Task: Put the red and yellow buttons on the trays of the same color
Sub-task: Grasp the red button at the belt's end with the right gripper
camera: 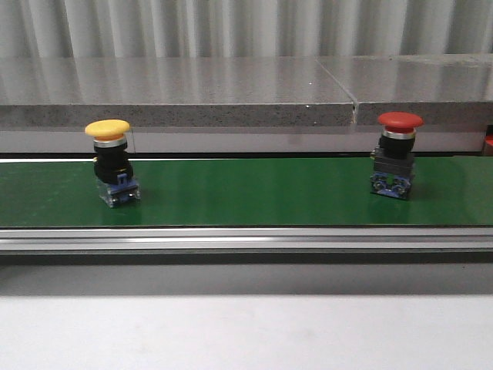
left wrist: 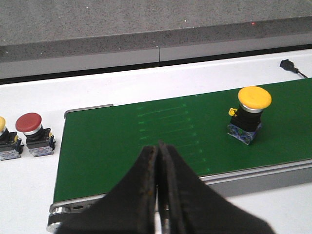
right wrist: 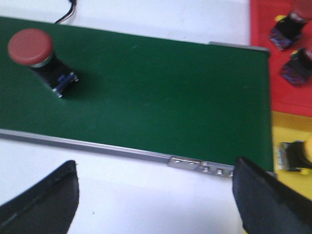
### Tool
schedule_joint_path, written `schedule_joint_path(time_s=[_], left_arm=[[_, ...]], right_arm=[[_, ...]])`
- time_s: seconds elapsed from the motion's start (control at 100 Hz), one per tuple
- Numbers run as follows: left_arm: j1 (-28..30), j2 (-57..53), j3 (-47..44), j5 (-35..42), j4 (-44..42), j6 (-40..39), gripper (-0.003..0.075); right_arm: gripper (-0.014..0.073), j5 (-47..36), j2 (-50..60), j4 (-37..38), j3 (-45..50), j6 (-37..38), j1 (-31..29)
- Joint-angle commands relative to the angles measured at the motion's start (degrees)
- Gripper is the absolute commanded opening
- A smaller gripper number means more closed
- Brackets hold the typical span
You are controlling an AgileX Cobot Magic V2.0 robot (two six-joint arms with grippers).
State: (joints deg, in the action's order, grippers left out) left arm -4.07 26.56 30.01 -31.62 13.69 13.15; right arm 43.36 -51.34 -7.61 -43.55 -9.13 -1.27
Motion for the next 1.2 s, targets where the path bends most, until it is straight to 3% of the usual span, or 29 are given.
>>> schedule_joint_path(time_s=[0.0, 0.29, 0.65, 0.75, 0.87, 0.97, 1.19], left_arm=[[-0.39, 0.21, 1.55, 4.21, 0.97, -0.64, -0.0020], [-0.39, 0.21, 1.55, 4.21, 0.97, -0.64, -0.0020], [-0.39, 0.21, 1.55, 4.21, 0.97, -0.64, -0.0020], [-0.39, 0.21, 1.55, 4.21, 0.97, -0.64, -0.0020], [-0.39, 0.21, 1.55, 4.21, 0.97, -0.64, -0.0020], [-0.39, 0.21, 1.55, 4.21, 0.97, -0.64, -0.0020], [-0.39, 0.21, 1.55, 4.21, 0.97, -0.64, -0.0020]], right_arm=[[0.0632, -5.06, -3.79, -1.68, -1.61, -1.81, 2.50], [0.0632, -7.23, -18.67, -1.68, -7.77, -1.81, 9.12], [0.0624, -7.25, -33.79, -1.57, -19.23, -1.81, 9.67], [0.0521, -6.28, -36.14, -1.53, -20.86, -1.76, 9.67], [0.0260, -1.84, -37.20, -1.46, -22.77, -1.76, 9.67], [0.0100, 2.34, -37.05, -0.87, -24.89, -1.76, 9.10], [0.0079, 10.58, -36.07, -0.35, -33.48, -1.76, 1.59]])
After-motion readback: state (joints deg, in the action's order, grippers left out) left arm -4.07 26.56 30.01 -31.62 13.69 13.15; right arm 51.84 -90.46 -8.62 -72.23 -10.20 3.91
